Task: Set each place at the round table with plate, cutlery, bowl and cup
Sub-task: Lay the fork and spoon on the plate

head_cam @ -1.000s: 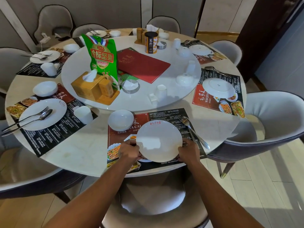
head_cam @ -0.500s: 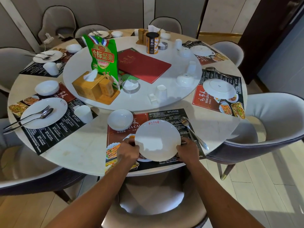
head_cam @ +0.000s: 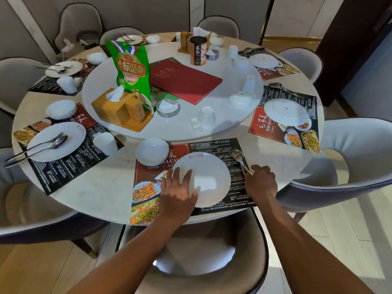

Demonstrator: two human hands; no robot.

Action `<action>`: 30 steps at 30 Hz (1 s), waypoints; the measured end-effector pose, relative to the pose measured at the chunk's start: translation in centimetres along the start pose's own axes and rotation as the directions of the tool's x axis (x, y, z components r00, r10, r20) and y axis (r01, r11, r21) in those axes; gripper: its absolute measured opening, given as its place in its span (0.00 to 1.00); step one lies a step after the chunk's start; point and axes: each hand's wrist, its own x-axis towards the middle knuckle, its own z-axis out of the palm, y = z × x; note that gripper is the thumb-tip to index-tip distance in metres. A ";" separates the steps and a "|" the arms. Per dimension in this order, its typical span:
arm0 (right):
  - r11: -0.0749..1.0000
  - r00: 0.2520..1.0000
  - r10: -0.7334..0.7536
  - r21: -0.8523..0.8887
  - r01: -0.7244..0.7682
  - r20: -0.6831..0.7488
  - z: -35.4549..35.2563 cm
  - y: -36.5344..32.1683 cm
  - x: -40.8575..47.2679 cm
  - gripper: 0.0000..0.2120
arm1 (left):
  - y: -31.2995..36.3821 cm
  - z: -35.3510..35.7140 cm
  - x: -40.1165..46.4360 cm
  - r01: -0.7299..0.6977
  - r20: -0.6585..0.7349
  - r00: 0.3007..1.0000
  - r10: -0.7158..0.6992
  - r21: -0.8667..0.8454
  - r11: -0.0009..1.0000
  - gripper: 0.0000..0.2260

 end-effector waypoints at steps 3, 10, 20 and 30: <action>1.000 1.000 -0.010 0.000 0.010 0.028 0.4 0.2 0.7 0.14 | -0.4 -0.1 -0.5 0.012 0.009 1.000 -0.013 0.053 0.998 0.28; 1.000 1.000 -0.008 0.004 0.008 0.016 0.0 -0.1 1.0 0.10 | -1.2 -1.0 -0.6 0.072 0.051 0.996 -0.079 0.119 0.990 0.29; 0.974 0.985 -0.074 0.201 0.105 -0.155 -0.2 -2.8 -5.2 0.16 | -2.5 -0.8 -1.2 0.040 0.011 0.999 -0.041 0.036 0.999 0.28; 0.974 0.974 -0.223 0.030 0.224 -0.033 2.9 -6.6 -11.7 0.18 | -4.6 -2.5 -2.0 0.061 0.044 0.997 -0.059 -0.048 0.997 0.27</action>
